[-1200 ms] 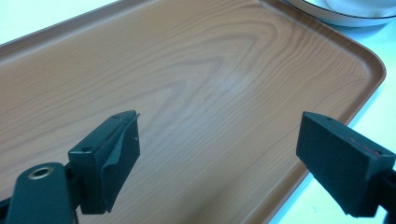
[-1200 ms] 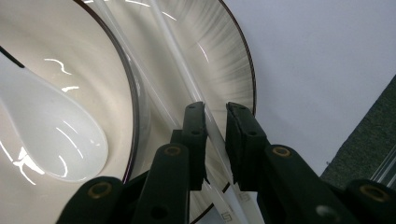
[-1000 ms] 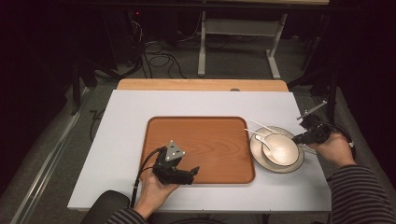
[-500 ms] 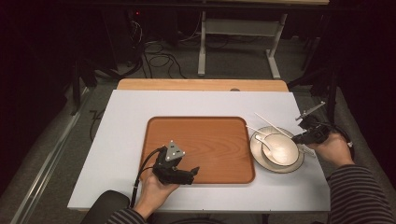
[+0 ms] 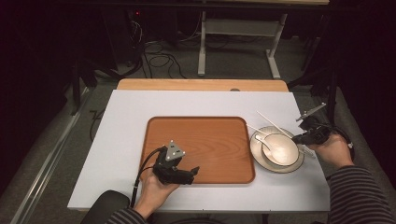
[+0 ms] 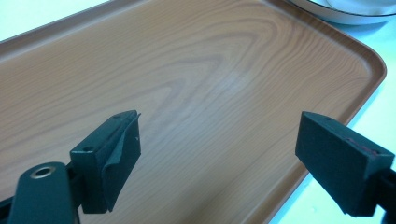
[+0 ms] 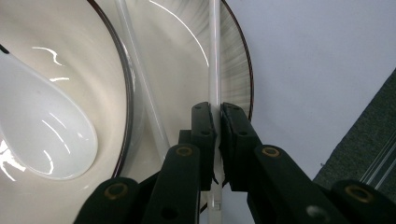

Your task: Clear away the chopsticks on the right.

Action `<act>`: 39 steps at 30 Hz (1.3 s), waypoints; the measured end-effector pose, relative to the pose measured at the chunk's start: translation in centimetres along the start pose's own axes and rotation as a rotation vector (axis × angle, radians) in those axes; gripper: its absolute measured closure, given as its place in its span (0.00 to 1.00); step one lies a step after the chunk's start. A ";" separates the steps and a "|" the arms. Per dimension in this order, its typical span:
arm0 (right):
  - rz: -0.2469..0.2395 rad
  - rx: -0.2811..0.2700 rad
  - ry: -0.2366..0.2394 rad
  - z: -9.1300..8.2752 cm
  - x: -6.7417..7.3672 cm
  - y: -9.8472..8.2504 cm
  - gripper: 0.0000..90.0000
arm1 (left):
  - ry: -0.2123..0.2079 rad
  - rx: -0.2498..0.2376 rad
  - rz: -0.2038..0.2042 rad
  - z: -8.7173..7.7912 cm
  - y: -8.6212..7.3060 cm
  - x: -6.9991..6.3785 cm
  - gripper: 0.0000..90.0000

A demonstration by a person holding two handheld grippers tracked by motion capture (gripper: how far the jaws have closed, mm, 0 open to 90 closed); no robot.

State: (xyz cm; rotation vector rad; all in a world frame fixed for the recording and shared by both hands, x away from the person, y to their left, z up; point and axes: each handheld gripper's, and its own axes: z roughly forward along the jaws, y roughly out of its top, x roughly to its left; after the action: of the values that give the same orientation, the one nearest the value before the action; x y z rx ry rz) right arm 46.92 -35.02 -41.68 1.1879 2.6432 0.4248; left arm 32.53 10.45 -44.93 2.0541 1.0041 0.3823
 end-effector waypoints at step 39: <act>-0.060 -0.224 0.013 -8.4 13.3 0.0 0.96 | -0.019 -0.001 0.018 0.1 0.5 0.0 0.17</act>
State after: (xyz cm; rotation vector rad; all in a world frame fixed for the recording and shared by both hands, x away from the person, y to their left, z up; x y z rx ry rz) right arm 35.63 -26.41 -34.79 1.0383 2.5527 0.6981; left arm 32.84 10.17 -44.63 2.0634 0.9744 0.3717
